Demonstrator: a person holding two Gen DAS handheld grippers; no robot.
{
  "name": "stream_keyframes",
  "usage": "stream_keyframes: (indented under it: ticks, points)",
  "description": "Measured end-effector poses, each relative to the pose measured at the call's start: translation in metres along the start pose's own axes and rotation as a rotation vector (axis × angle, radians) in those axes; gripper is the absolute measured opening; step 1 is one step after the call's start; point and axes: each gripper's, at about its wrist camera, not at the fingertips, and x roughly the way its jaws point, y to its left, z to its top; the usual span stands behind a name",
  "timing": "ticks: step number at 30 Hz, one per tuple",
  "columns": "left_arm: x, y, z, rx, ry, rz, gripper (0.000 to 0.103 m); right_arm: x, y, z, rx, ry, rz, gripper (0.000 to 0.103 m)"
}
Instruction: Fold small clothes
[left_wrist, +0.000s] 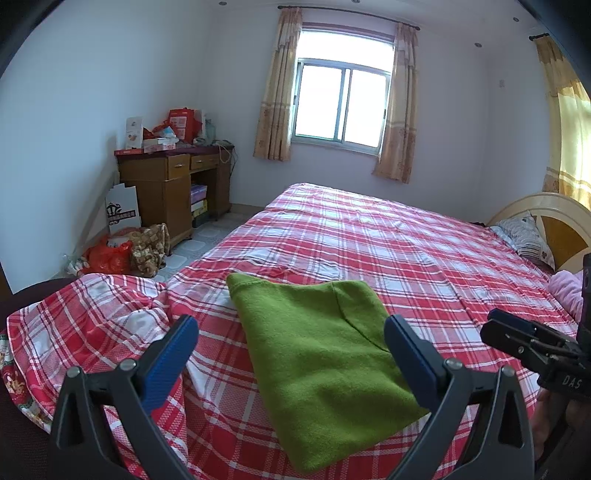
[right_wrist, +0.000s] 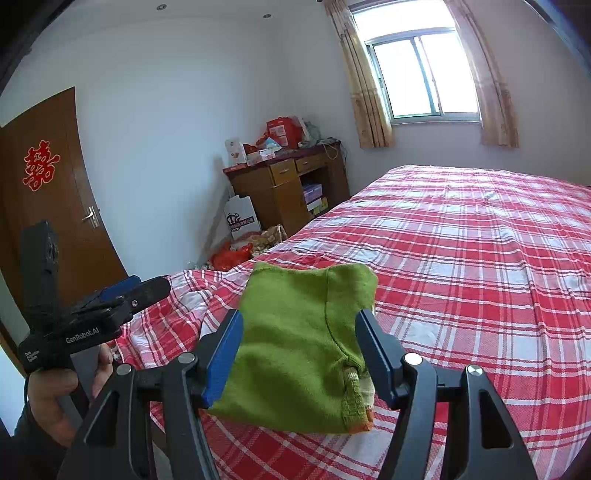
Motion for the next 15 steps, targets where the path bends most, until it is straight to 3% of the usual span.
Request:
stream_keyframes:
  ticks: [15]
  points:
    - [-0.0003,-0.0069,0.0007,0.032,0.001,-0.003,0.103,-0.0016,-0.0004,-0.0007,0.001,-0.007,-0.004,0.064]
